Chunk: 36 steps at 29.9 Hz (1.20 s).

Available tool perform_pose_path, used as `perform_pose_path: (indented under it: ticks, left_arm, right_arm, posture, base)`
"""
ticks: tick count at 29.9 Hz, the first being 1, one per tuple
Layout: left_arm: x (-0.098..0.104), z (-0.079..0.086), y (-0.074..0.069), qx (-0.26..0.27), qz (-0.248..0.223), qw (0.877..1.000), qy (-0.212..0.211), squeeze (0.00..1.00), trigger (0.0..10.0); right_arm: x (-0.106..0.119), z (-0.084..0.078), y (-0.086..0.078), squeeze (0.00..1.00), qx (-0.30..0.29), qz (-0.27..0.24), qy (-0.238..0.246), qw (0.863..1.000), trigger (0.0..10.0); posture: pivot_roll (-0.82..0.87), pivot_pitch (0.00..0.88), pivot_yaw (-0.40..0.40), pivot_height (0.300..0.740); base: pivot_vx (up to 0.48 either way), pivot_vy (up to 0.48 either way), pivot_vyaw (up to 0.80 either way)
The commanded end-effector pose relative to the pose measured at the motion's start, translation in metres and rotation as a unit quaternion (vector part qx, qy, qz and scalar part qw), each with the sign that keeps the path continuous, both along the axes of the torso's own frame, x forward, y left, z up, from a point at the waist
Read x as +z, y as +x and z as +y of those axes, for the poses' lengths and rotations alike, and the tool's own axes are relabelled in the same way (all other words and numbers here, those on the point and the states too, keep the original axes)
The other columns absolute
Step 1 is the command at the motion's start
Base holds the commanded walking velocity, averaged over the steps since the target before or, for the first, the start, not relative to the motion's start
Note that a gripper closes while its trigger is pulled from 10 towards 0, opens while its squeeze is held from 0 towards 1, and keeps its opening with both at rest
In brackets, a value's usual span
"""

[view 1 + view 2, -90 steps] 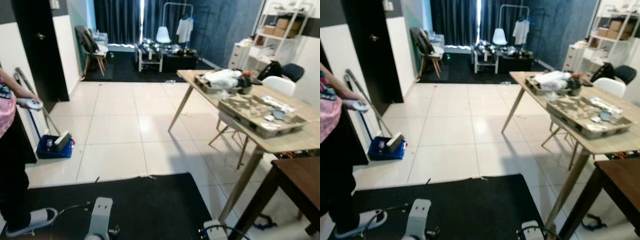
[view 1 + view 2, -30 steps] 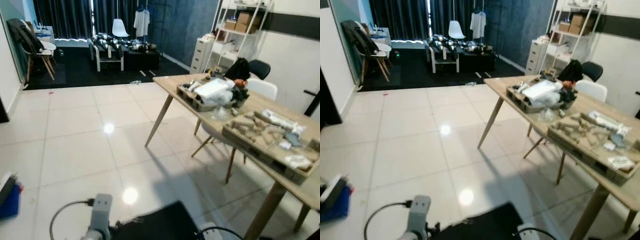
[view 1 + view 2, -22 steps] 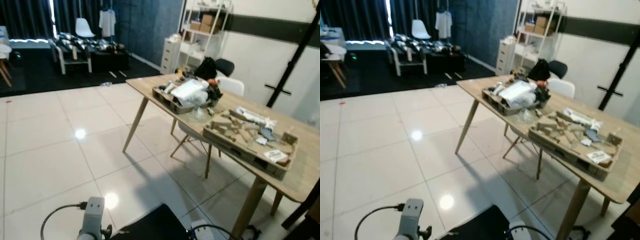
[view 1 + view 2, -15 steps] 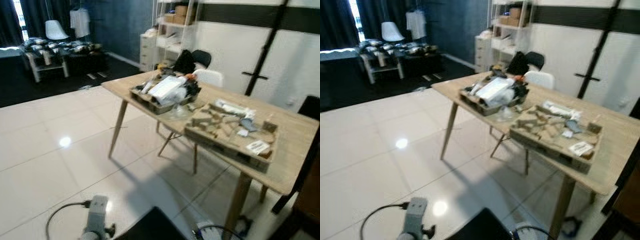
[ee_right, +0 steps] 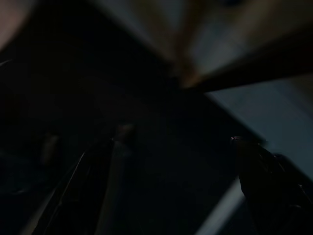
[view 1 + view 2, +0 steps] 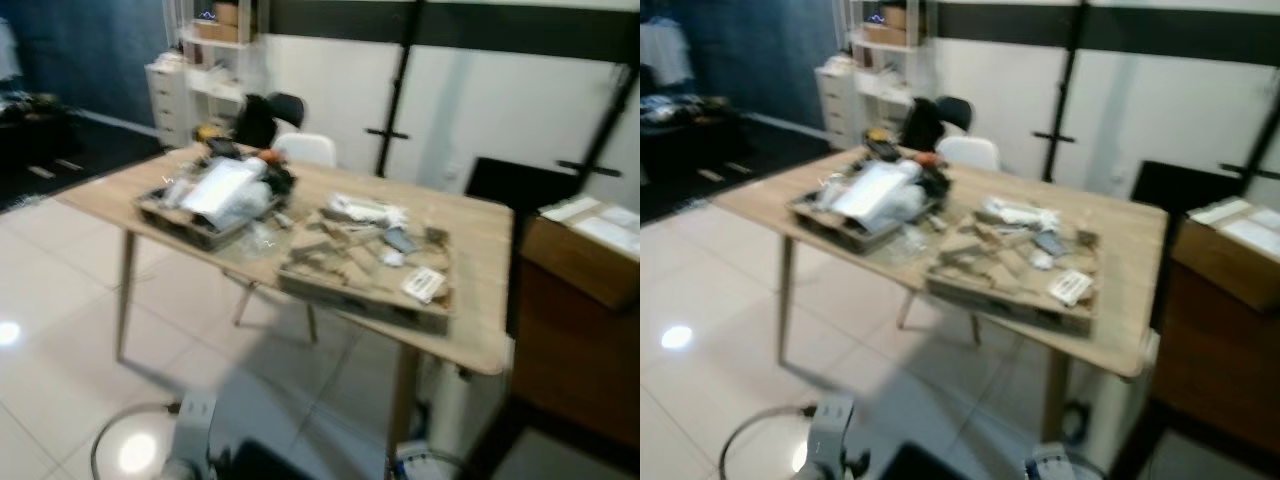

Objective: Picking trash to rubbish bin

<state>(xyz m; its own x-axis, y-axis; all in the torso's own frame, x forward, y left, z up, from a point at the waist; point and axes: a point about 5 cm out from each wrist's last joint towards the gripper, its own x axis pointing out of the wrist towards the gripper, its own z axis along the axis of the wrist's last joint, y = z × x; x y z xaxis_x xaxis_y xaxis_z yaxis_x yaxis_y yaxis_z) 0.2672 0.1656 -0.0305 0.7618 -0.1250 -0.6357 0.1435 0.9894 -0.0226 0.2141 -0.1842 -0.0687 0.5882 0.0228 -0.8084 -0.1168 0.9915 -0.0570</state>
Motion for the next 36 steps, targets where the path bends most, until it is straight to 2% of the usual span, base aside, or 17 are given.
perform_pose_path:
  ticks: [1,4,11,21,27,30,32,36]
  left_arm:
    - [-0.004,0.004,-0.004,-0.005,0.013,1.0,0.009,0.0,10.0]
    - [-0.004,0.003,-0.005,-0.008,0.013,1.0,0.008,0.0,10.0]
    - [-0.009,0.0,-0.011,-0.03,0.031,0.999,0.015,0.0,10.0]
    - [-0.005,0.002,-0.005,-0.043,0.033,0.998,0.022,0.0,10.0]
    - [-0.009,0.003,-0.011,-0.044,0.043,0.998,0.02,0.0,10.0]
    - [-0.016,0.009,-0.02,-0.033,0.058,0.997,0.032,0.0,10.0]
    - [-0.017,0.009,-0.022,-0.032,0.057,0.998,0.022,0.0,10.0]
    - [-0.017,0.013,-0.023,-0.021,0.053,0.998,0.025,0.0,10.0]
  right_arm:
    - [-0.002,0.005,-0.002,0.0,-0.004,0.003,0.007,1.0,10.0]
    - [-0.002,0.005,-0.003,0.0,-0.004,0.006,0.008,1.0,10.0]
    - [-0.004,0.006,-0.005,0.0,0.008,0.017,0.003,1.0,10.0]
    - [0.005,-0.001,0.008,0.0,-0.028,-0.005,0.006,1.0,10.0]
    - [0.006,-0.003,0.011,0.0,-0.031,-0.005,0.004,0.999,10.0]
    - [0.007,-0.002,0.013,0.0,-0.031,0.005,0.007,1.0,10.0]
    - [0.011,-0.001,0.019,0.0,-0.021,-0.004,0.006,1.0,10.0]
    - [0.012,-0.001,0.021,0.0,-0.03,-0.005,0.01,0.999,10.0]
  posture:
    - [0.0,0.0,-0.024,0.74]
    - [0.0,0.0,-0.028,0.74]
    - [0.0,0.0,-0.034,0.74]
    - [0.0,0.005,-0.029,0.74]
    - [0.0,0.004,-0.022,0.74]
    - [0.01,0.007,-0.044,0.74]
    - [0.0,0.017,-0.046,0.74]
    - [0.01,0.007,-0.067,0.74]
  base:
    - [0.307,0.0,-0.8]
    - [0.295,0.0,-0.62]
    - [0.0,0.0,0.0]
    - [0.0,0.0,0.0]
    - [0.0,0.0,0.0]
    - [0.0,0.0,-0.8]
    - [0.0,0.0,-0.8]
    - [0.0,0.0,-0.8]
